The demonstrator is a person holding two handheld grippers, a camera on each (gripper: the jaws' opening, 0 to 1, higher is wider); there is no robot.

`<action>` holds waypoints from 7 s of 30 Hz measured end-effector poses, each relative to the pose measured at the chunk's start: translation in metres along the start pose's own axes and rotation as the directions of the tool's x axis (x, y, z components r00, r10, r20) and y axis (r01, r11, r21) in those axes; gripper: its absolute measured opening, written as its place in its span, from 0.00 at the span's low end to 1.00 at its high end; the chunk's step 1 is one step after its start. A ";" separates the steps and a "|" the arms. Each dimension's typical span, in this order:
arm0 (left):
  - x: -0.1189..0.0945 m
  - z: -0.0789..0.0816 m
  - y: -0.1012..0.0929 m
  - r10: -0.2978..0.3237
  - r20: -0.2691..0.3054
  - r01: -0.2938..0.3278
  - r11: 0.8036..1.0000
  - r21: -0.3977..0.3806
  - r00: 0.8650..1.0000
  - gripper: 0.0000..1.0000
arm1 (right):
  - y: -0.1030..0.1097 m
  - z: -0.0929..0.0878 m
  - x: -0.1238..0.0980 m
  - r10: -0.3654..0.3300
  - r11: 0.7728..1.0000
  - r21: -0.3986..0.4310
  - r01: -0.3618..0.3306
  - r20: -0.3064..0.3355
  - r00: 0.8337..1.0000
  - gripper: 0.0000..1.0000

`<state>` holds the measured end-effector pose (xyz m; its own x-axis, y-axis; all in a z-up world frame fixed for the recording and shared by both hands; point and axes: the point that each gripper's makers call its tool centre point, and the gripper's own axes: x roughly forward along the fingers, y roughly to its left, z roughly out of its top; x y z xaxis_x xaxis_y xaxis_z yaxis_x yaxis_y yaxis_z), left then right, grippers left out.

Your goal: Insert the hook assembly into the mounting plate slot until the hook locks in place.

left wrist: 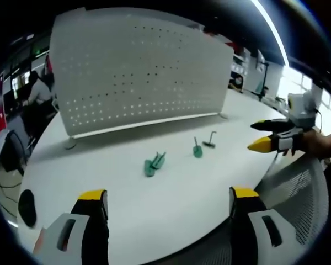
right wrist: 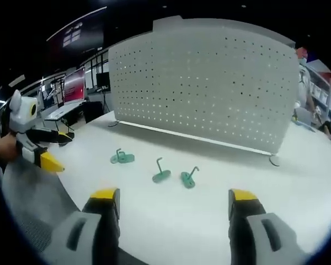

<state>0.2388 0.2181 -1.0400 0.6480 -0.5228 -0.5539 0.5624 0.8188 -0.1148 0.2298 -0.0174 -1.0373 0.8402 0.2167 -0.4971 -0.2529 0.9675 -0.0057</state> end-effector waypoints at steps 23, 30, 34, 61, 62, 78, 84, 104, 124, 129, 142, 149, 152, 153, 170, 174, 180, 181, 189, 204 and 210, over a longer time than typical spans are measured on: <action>0.003 -0.004 -0.003 -0.018 -0.019 0.018 1.000 -0.012 1.000 0.89 | -0.004 -0.005 0.002 -0.018 1.000 0.013 0.018 -0.027 0.999 0.76; 0.002 -0.008 -0.014 -0.091 -0.066 0.093 0.995 0.026 0.994 0.93 | -0.005 -0.004 0.001 -0.017 1.000 0.023 0.018 -0.021 1.000 0.75; 0.005 -0.014 -0.019 -0.099 -0.101 0.104 0.994 0.043 0.990 0.91 | -0.002 -0.007 0.002 -0.003 0.999 0.031 0.004 -0.038 0.999 0.73; 0.012 -0.014 -0.006 -0.050 -0.099 0.059 0.994 0.093 0.994 0.83 | 0.038 -0.005 0.136 0.171 0.984 0.087 -0.155 -0.225 0.959 0.31; 0.012 -0.015 -0.006 -0.050 -0.102 0.059 0.994 0.091 0.994 0.83 | 0.038 -0.004 0.139 0.169 0.983 0.105 -0.148 -0.221 0.961 0.29; 0.014 -0.019 -0.010 -0.060 -0.128 0.072 0.993 0.093 0.990 0.82 | 0.038 -0.001 0.159 0.163 0.976 0.188 -0.111 -0.289 0.944 0.09; 0.014 -0.019 -0.009 -0.058 -0.130 0.071 0.993 0.098 0.990 0.81 | 0.035 -0.002 0.157 0.156 0.980 0.163 -0.111 -0.299 0.941 0.02; 0.001 0.003 0.008 -0.045 -0.096 0.040 0.998 -0.050 0.994 0.91 | 0.032 0.071 0.118 0.155 0.983 0.104 -0.151 -0.034 0.987 0.00; 0.018 0.081 -0.036 -0.211 0.041 0.214 0.945 -0.249 0.977 0.69 | 0.110 0.132 0.034 0.340 0.875 0.277 -0.397 0.233 0.911 0.00; 0.014 0.092 -0.045 -0.236 0.077 0.249 0.925 -0.289 0.969 0.64 | 0.123 0.134 0.023 0.357 0.865 0.271 -0.423 0.260 0.897 0.00; 0.009 0.097 -0.063 -0.306 0.096 0.320 0.875 -0.364 0.947 0.42 | 0.132 0.147 0.007 0.358 0.849 0.276 -0.450 0.326 0.875 0.00; 0.004 0.103 -0.070 -0.357 0.165 0.392 0.790 -0.471 0.919 0.33 | 0.140 0.158 0.001 0.367 0.840 0.271 -0.471 0.355 0.860 0.00; 0.001 0.106 -0.068 -0.352 0.190 0.399 0.777 -0.487 0.917 0.29 | 0.144 0.161 -0.001 0.372 0.840 0.260 -0.475 0.360 0.855 0.00; 0.001 0.106 -0.069 -0.354 0.193 0.402 0.774 -0.489 0.915 0.28 | 0.145 0.162 -0.002 0.371 0.842 0.256 -0.475 0.364 0.854 0.00; -0.007 0.105 -0.067 -0.378 0.277 0.466 0.651 -0.599 0.883 0.06 | 0.156 0.159 -0.006 0.390 0.850 0.212 -0.481 0.360 0.847 0.00; -0.009 0.101 -0.067 -0.370 0.281 0.463 0.645 -0.608 0.885 0.06 | 0.160 0.156 -0.008 0.394 0.852 0.204 -0.482 0.356 0.847 0.00; -0.010 0.098 -0.069 -0.370 0.264 0.452 0.666 -0.593 0.891 0.03 | 0.166 0.156 -0.010 0.405 0.854 0.185 -0.487 0.351 0.844 0.00; -0.010 0.098 -0.069 -0.372 0.260 0.451 0.669 -0.590 0.891 0.03 | 0.167 0.156 -0.010 0.405 0.855 0.182 -0.486 0.352 0.844 0.00; -0.007 0.101 -0.069 -0.351 0.224 0.415 0.730 -0.543 0.909 0.01 | 0.158 0.156 -0.006 0.396 0.838 0.245 -0.487 0.340 0.853 0.01; -0.006 0.130 -0.040 -0.180 0.199 0.227 0.942 -0.246 0.963 0.01 | 0.146 0.169 -0.013 0.486 0.718 0.379 -0.584 0.330 0.810 0.11; -0.004 0.129 -0.045 -0.165 0.201 0.191 0.974 -0.122 0.966 0.01 | 0.155 0.164 -0.006 0.502 0.698 0.402 -0.592 0.316 0.805 0.12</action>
<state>0.2774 0.1528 -0.9267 0.6363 -0.6873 -0.3505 0.6092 0.7263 -0.3183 0.2644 0.1531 -0.8926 0.7015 0.7009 -0.1290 -0.4816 0.5996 0.6391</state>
